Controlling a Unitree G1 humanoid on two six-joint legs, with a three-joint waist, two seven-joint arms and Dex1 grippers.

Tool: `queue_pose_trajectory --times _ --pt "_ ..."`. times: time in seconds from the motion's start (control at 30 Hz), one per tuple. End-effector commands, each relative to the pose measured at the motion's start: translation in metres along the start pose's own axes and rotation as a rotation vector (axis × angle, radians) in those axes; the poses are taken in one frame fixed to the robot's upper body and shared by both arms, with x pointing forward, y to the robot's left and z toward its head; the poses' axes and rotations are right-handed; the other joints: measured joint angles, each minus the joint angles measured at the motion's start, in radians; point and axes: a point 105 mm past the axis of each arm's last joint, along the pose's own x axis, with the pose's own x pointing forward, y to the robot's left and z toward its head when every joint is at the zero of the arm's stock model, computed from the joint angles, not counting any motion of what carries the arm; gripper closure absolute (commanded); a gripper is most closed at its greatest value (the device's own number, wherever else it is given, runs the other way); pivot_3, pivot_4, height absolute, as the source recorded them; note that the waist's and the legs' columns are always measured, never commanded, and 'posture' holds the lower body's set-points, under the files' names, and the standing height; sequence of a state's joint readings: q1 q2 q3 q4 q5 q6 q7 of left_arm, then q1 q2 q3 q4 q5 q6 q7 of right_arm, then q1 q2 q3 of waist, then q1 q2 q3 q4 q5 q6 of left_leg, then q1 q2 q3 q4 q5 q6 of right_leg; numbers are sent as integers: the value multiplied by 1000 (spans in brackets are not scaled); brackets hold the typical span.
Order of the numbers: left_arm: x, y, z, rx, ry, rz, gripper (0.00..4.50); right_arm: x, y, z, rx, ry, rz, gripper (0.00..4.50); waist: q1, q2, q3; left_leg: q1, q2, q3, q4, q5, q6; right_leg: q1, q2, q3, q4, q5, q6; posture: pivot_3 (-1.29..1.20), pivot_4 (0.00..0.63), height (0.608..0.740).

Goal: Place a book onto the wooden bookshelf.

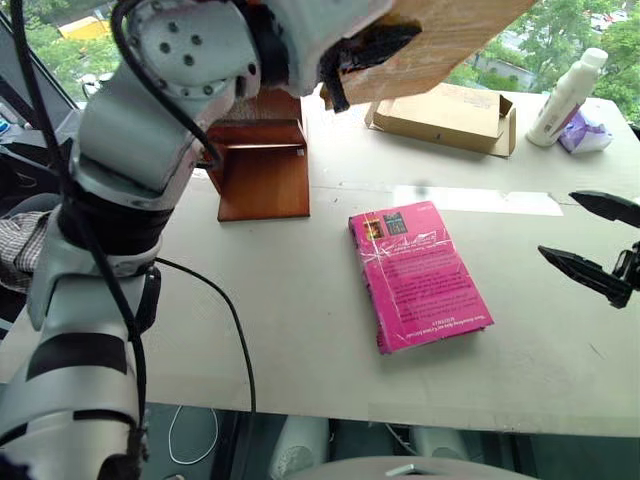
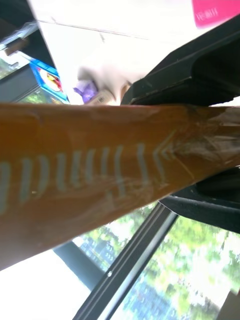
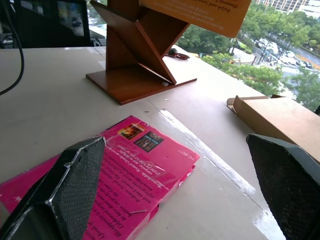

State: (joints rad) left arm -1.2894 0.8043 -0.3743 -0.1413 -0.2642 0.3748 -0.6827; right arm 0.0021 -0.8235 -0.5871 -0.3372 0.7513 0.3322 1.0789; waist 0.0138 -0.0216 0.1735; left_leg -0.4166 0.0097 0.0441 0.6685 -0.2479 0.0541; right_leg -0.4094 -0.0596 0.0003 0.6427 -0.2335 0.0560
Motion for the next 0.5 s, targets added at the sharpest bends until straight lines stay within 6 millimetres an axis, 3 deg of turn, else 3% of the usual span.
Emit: queue_pose_trajectory --times 0.03,0.17,0.23,0.33,0.5 --pt "-20 27 -17 234 236 21 3603 9 -11 0 -53 -56 -17 0 -5 0 1 0 0 1 0 0 1 0 1 1 0 0 0 0 150 740" --pt "-46 42 -45 285 508 10 3603 23 -16 7 -71 -142 -6 0 -9 1 2 0 2 2 0 -1 1 -2 5 4 1 0 1 0 150 740" --pt "-64 44 -72 263 680 -19 3603 27 -17 18 -71 -213 10 0 -9 2 2 0 2 2 0 -1 1 -2 5 4 2 0 1 0 150 740" --pt "-89 28 -114 200 890 -117 3603 31 -16 28 -65 -276 33 0 -7 2 2 0 2 3 1 -1 1 -2 5 4 2 0 1 0 150 740" --pt "-103 10 -144 156 1024 -213 3603 34 -10 33 -41 -315 52 0 -2 2 2 1 6 4 2 -1 2 -2 5 5 4 -1 1 0 150 740"
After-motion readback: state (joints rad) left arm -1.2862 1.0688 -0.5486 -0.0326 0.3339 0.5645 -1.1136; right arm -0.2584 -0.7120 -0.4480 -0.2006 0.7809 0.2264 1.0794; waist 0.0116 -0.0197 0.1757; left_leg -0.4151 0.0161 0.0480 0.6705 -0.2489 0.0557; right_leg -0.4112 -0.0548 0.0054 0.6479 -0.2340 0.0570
